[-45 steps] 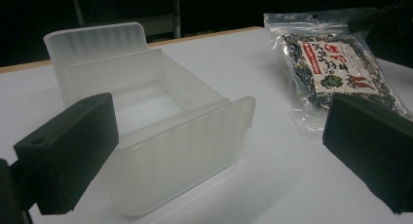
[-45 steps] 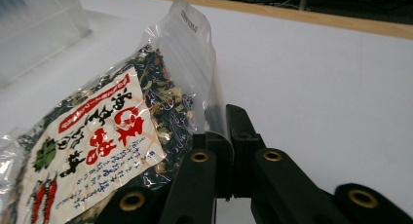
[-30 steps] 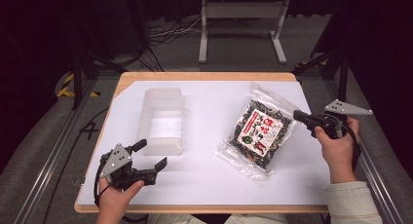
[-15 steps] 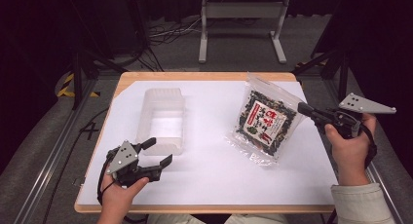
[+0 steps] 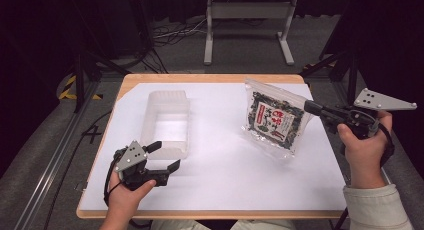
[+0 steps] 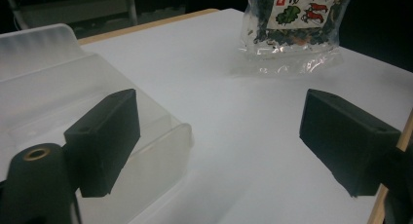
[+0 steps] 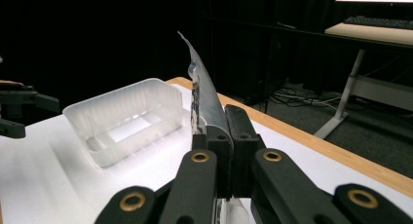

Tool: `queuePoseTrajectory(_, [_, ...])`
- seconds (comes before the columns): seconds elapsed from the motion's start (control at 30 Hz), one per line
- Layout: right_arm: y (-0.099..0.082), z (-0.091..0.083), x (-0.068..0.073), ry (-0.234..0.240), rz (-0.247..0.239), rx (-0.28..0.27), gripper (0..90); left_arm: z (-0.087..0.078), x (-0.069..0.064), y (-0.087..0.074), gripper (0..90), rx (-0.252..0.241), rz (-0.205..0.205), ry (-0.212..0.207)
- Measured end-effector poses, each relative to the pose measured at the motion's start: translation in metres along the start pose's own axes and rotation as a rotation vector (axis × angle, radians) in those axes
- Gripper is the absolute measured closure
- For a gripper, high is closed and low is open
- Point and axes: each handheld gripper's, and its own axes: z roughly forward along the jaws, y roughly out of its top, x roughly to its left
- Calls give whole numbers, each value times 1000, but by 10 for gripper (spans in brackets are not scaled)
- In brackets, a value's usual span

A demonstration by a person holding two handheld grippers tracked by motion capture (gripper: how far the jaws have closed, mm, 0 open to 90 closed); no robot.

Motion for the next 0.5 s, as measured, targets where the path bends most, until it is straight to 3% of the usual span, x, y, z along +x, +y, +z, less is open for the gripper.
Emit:
queuePoseTrajectory(0.23, [8,0,4,32,-6,-13,900,10,-5,10,115,-28,12,-16])
queuePoseTrajectory(0.5, [21,7,18,104,-30,-20,900,23,-12,23,112,-45,36,-43])
